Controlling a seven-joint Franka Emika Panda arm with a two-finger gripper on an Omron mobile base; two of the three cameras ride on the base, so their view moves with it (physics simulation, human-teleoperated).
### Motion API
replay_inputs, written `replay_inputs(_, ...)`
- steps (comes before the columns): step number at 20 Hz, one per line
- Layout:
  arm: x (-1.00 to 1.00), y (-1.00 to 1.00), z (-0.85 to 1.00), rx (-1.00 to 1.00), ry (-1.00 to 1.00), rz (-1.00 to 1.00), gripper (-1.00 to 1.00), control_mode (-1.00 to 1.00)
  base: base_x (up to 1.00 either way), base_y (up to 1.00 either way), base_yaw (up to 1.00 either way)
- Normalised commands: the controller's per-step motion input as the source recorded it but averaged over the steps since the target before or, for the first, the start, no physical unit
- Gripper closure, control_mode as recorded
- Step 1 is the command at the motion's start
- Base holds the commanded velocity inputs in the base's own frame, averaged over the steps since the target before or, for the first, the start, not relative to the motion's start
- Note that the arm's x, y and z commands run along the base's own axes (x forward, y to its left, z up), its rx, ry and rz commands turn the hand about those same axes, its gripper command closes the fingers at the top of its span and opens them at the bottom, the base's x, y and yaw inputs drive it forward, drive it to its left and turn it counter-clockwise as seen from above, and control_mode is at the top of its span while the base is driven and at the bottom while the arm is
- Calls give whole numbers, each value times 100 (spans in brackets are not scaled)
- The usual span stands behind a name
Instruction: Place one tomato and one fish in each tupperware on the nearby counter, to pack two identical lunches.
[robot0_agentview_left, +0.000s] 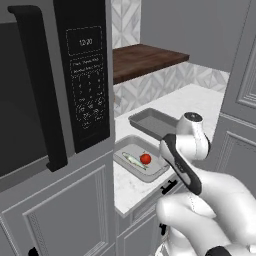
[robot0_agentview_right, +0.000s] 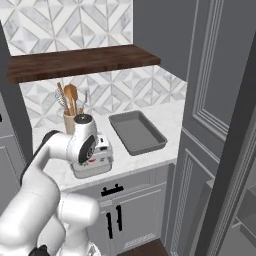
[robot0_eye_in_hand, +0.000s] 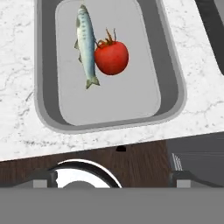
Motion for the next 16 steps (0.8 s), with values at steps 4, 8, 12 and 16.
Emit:
replay_inputs(4,-79,-1,59,8,0,-32,-100,-100,0,0,0)
replay_inputs(8,-74,10,65,0,0,-21,-100,-100,0,0,0)
replay_inputs(12,-84,0,76,0,-2,-11,-100,-100,0,0,0)
replay_inputs(16,-80,0,79,0,-15,-1,-100,-100,0,0,0)
